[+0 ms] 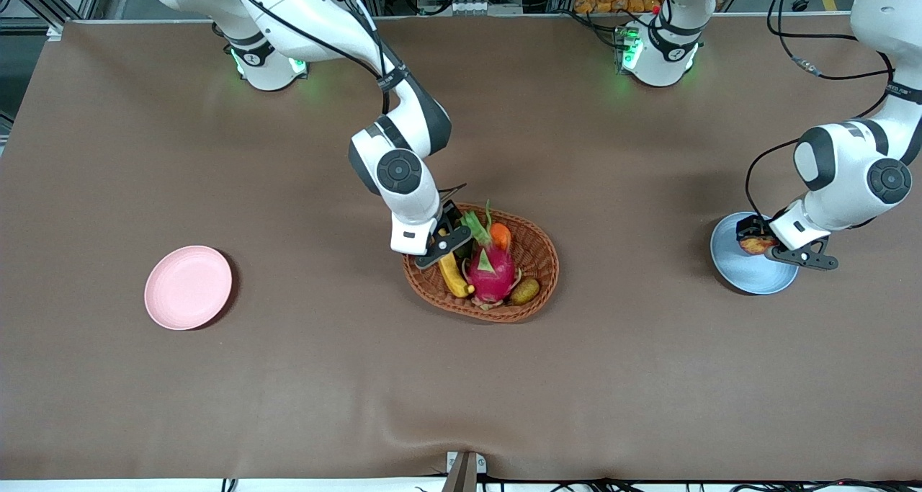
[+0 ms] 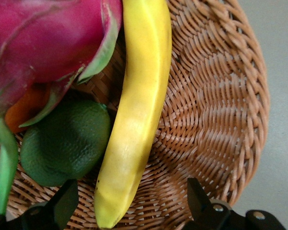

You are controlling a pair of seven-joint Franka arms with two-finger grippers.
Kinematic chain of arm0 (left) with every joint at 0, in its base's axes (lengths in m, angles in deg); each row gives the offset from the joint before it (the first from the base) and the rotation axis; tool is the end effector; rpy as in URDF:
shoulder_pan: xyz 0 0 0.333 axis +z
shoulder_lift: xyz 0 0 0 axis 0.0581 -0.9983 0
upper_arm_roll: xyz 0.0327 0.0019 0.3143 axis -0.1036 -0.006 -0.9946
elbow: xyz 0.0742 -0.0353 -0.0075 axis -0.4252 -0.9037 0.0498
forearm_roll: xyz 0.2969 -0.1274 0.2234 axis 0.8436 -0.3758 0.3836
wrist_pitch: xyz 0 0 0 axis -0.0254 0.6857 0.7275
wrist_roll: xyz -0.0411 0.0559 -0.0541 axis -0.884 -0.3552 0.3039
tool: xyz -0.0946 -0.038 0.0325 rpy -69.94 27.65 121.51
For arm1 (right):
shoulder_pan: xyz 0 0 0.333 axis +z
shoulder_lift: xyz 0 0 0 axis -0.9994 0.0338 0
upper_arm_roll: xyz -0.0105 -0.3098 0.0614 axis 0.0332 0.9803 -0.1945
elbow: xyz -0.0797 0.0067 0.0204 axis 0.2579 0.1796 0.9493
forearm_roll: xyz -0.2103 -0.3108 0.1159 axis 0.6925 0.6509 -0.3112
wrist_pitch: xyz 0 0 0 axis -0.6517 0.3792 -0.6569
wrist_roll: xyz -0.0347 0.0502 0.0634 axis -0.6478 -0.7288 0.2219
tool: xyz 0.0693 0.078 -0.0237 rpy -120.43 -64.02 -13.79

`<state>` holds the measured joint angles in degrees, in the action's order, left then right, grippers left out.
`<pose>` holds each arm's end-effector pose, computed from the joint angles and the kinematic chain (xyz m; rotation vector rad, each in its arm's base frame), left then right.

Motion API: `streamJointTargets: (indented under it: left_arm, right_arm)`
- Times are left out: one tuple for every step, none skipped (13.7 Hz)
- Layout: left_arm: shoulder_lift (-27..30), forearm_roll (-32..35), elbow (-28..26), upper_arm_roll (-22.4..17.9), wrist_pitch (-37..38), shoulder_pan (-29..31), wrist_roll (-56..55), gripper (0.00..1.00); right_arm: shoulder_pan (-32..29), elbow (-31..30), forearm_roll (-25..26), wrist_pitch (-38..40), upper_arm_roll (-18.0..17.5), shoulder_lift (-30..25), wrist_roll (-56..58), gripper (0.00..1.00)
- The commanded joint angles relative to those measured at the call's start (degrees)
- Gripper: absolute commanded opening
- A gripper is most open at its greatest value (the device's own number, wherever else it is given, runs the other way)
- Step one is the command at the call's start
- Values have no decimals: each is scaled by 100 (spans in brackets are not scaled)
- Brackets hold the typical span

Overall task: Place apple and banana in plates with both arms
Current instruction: 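Lower the right gripper onto the banana while the left gripper releases the apple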

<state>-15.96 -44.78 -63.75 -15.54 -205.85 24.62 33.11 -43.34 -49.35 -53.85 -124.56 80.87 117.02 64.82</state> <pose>0.5360 0.1380 0.2092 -3.1089 0.4073 0.0434 0.5282 0.4475 0.2335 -2.9380 -0.8807 0.0212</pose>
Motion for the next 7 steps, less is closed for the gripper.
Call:
streamJointTargets:
  left_arm:
    - [203,123,104,103,149,105,300,100]
    - [344,105,156,190,412,105,301,100]
    - [459,79,357,356,771,105,301,100]
    - [521,53,637,453,1288,105,292,100]
    - [521,44,1066,620,1954,105,292,100]
    - [478,44,1541,769,2640,105,266,100]
    - [434,44,1911,858,3169,88,257,100]
  right_arm:
    - [98,-79,36,-89,61,35,-21,96]
    - [142,-114,36,-98,61,44,-21,91]
    - [142,-123,36,-98,61,44,-21,87]
    - [142,-123,36,-98,61,44,-21,76]
    - [142,-132,36,-98,61,44,-21,61]
    - [151,-132,27,-89,61,44,-29,45]
    - [151,-132,27,-89,61,44,-29,29]
